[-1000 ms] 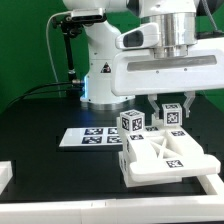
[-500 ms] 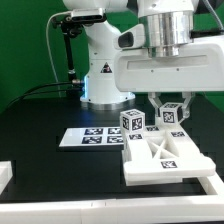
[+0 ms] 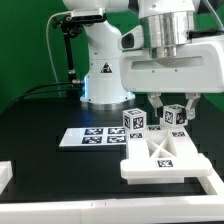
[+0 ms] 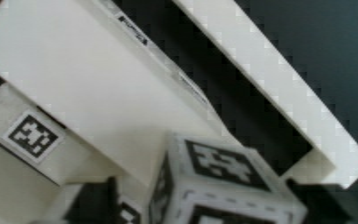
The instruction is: Assemble chair
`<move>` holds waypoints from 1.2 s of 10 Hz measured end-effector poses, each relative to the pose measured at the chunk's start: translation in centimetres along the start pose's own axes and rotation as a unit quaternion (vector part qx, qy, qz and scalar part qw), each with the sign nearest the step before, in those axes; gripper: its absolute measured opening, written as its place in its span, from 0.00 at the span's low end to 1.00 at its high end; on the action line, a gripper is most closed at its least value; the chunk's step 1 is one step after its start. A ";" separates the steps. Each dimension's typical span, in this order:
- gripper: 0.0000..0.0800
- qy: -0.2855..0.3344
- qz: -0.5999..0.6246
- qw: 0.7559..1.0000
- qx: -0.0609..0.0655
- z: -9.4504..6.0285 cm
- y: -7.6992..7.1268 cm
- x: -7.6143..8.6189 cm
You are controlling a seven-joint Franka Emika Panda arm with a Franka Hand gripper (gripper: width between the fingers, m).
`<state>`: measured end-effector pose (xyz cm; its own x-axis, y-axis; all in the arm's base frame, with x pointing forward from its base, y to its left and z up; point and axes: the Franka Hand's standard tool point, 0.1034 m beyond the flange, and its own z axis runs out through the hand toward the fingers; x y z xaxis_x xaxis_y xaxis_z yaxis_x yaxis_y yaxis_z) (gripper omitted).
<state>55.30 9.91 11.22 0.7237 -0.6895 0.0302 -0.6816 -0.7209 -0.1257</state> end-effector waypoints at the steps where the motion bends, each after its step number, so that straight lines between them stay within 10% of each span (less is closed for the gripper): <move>1: 0.62 0.000 -0.049 0.999 -0.001 0.1 0.0 0.0; 2: 0.78 -0.001 -0.129 0.992 -0.003 0.1 0.0 -0.1; 8: 0.81 -0.007 -0.361 0.932 -0.018 0.6 -0.2 -0.8; 12: 0.35 -0.005 -0.253 0.967 -0.016 0.6 -0.2 -0.9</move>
Offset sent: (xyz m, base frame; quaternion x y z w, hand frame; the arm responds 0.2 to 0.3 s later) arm -0.0034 0.0263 -0.0138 -0.0310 -0.0419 -0.4092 0.9109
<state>54.89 10.69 10.68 0.9667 -0.2462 0.0697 -0.2418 -0.9681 -0.0662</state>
